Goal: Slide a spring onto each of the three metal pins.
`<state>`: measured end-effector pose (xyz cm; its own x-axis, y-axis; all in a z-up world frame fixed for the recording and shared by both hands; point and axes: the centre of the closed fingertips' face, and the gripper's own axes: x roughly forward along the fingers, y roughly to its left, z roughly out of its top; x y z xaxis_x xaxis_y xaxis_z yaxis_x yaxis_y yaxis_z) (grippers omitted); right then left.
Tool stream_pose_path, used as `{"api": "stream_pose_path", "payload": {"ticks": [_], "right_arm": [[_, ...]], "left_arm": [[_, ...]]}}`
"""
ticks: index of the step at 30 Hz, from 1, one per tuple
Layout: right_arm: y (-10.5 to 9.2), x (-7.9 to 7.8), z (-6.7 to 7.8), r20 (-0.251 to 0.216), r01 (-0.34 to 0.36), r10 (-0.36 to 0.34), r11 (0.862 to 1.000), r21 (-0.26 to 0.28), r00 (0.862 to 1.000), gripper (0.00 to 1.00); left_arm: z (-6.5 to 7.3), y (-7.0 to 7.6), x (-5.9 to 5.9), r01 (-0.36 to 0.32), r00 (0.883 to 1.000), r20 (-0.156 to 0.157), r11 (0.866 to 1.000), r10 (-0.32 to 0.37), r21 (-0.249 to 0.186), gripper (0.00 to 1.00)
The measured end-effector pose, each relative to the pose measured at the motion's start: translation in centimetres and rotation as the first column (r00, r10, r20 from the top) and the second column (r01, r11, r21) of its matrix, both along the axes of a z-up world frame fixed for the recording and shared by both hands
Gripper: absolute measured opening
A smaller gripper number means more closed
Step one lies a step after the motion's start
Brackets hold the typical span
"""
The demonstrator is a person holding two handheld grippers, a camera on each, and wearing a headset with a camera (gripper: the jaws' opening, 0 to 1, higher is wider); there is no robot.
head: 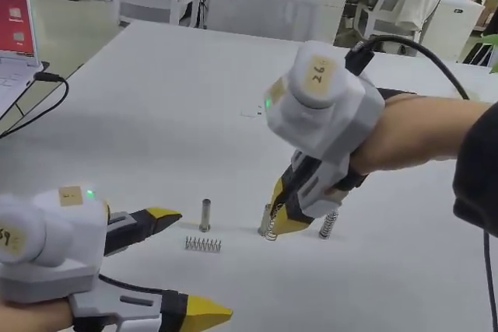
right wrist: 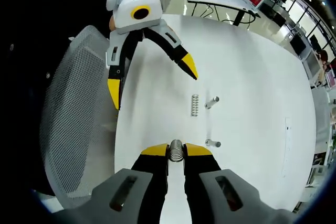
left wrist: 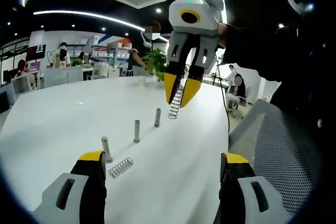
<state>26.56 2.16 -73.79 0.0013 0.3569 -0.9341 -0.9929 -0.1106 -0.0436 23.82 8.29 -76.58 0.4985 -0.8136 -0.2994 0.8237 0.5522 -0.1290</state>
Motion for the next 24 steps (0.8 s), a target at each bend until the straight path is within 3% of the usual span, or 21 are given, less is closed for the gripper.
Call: {"api": "stream_pose_path", "payload": {"ticks": [13, 24], "right_arm": [[-1.1, 2.8, 0.1, 0.013, 0.043, -0.043, 0.999, -0.015, 0.999, 0.08], [-0.7, 5.6, -1.1, 0.025, 0.073, -0.072, 0.997, -0.031, 0.997, 0.08]], "left_arm": [[-0.2, 0.6, -0.3, -0.019, 1.0, -0.009, 1.0, 0.019, 0.002, 0.85], [-0.6, 0.8, -0.4, -0.025, 0.999, -0.023, 1.0, 0.025, -0.004, 0.84]]}}
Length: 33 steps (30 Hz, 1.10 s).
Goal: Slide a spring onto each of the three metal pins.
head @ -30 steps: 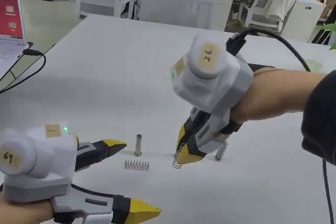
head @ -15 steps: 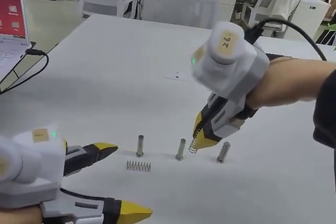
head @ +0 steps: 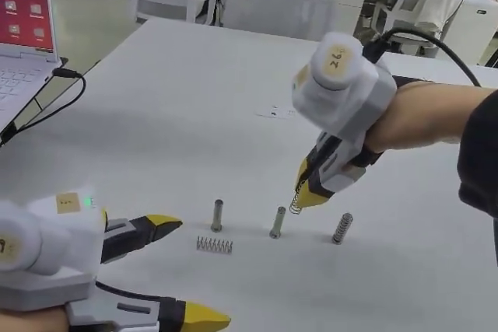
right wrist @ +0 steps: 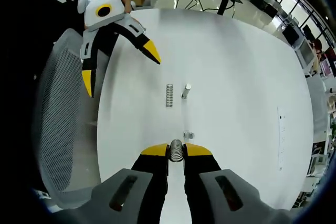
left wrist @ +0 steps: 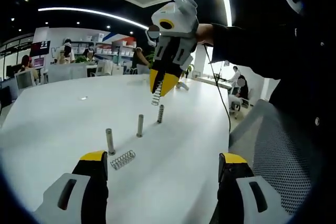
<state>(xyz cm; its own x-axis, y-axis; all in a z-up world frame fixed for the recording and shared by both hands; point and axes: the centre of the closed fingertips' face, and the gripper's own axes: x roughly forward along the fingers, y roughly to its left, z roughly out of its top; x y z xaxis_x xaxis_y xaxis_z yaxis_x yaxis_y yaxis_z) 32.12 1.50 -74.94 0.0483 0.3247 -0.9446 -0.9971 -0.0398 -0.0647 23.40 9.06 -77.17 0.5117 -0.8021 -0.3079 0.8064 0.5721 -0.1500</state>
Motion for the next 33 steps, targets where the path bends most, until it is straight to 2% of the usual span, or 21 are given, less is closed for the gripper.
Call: {"api": "stream_pose_path", "payload": {"ticks": [6, 13, 21, 33], "right_arm": [[0.3, 1.1, -0.8, 0.002, 0.012, -0.012, 1.0, -0.001, 1.0, 0.08], [0.9, 1.4, -1.5, 0.001, 0.014, -0.014, 1.0, 0.003, 1.0, 0.08], [0.8, 1.7, -2.7, -0.006, 0.008, -0.008, 1.0, -0.026, 1.0, 0.08], [0.8, 1.7, -3.2, -0.022, 0.01, -0.011, 0.999, -0.034, 1.0, 0.08]], "left_arm": [[0.1, 0.1, 0.2, -0.003, 1.0, 0.0, 1.0, 0.003, -0.001, 0.84], [-0.1, 0.2, 0.3, -0.006, 1.0, -0.006, 1.0, 0.006, -0.002, 0.83], [-0.1, 0.4, 0.4, -0.013, 1.0, -0.01, 1.0, 0.013, -0.004, 0.82], [-0.4, 0.5, 0.3, -0.016, 1.0, -0.02, 1.0, 0.016, -0.007, 0.81]]}}
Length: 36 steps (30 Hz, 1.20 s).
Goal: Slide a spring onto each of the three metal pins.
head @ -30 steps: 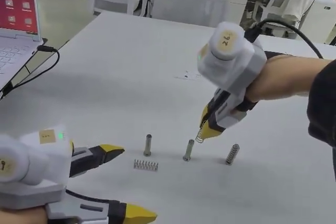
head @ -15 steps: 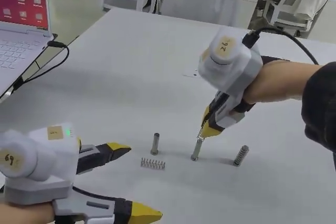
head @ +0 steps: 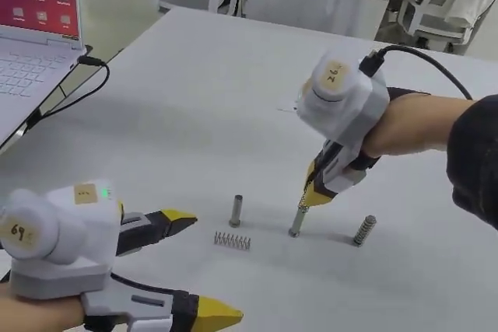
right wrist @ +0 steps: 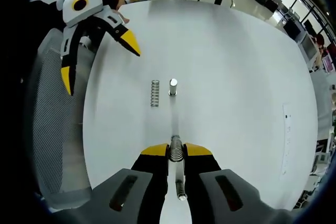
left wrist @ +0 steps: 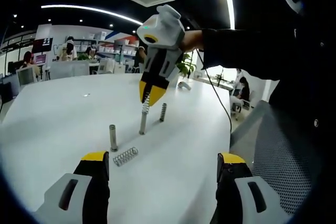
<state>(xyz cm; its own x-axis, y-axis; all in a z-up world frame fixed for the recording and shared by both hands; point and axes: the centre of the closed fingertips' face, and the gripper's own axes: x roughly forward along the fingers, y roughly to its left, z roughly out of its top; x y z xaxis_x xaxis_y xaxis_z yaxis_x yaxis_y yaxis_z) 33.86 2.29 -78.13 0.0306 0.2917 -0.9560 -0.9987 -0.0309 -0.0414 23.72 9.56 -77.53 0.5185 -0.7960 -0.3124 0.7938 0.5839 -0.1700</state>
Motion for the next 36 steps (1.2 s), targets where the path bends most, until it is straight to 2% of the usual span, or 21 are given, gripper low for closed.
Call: {"api": "stream_pose_path", "payload": {"ticks": [10, 16, 36], "right_arm": [[0.0, 0.2, -0.9, -0.012, 0.004, -0.004, 1.0, -0.006, 1.0, 0.08], [0.1, 0.8, -2.1, -0.023, 0.009, -0.009, 1.0, -0.018, 1.0, 0.08], [0.1, 0.8, -4.9, -0.033, 0.026, -0.028, 0.999, -0.038, 0.999, 0.08]], "left_arm": [[-0.2, 0.2, 0.0, -0.003, 1.0, -0.005, 1.0, 0.003, 0.0, 0.81], [-0.2, 0.3, 0.0, -0.004, 1.0, -0.006, 1.0, 0.004, -0.001, 0.8], [-0.3, 0.1, 0.1, 0.007, 1.0, -0.012, 1.0, -0.007, 0.002, 0.79]]}}
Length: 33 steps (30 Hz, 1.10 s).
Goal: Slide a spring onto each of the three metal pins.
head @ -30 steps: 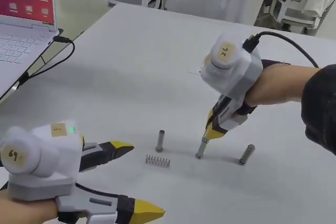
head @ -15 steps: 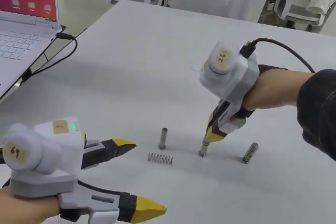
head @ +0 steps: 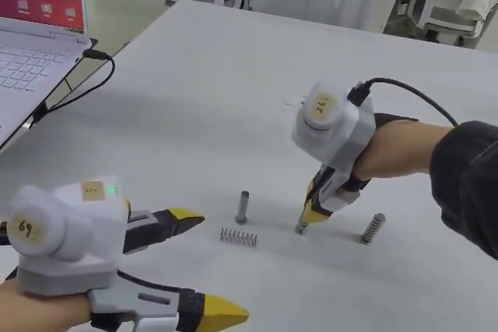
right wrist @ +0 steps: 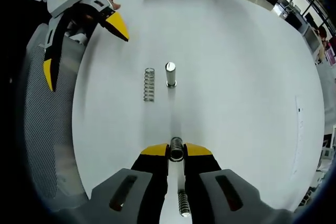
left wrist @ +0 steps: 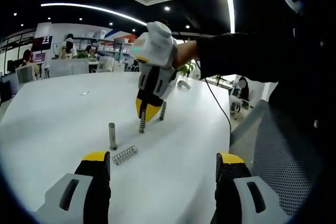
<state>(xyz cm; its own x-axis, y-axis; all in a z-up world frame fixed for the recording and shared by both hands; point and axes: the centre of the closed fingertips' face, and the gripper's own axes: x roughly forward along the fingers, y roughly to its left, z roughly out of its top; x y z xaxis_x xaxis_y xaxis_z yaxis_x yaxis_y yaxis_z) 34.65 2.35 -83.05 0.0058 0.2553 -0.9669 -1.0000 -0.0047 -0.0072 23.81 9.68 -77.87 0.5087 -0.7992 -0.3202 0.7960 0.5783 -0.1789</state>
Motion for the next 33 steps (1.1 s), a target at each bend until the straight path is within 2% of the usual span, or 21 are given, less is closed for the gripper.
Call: {"api": "stream_pose_path", "payload": {"ticks": [9, 23, 27, 33], "right_arm": [[0.02, -0.04, -0.79, -0.001, 0.001, -0.001, 1.0, -0.004, 1.0, 0.08], [0.06, 0.06, -0.72, -0.001, 0.006, -0.006, 1.0, 0.012, 1.0, 0.09], [-0.03, 0.04, -0.86, 0.002, 0.001, -0.001, 1.0, 0.009, 1.0, 0.12], [0.31, 0.09, -0.58, 0.004, 0.004, -0.004, 1.0, 0.031, 1.0, 0.18]], "left_arm": [[-0.03, 0.1, -0.08, 0.0, 1.0, -0.004, 1.0, 0.0, 0.002, 0.79], [-0.14, 0.08, -0.04, 0.0, 1.0, -0.008, 1.0, 0.0, -0.003, 0.79], [-0.21, 0.11, -0.06, 0.0, 1.0, -0.009, 1.0, 0.0, -0.004, 0.79], [-0.2, 0.06, -0.07, 0.0, 1.0, -0.009, 1.0, 0.0, -0.003, 0.79]]}}
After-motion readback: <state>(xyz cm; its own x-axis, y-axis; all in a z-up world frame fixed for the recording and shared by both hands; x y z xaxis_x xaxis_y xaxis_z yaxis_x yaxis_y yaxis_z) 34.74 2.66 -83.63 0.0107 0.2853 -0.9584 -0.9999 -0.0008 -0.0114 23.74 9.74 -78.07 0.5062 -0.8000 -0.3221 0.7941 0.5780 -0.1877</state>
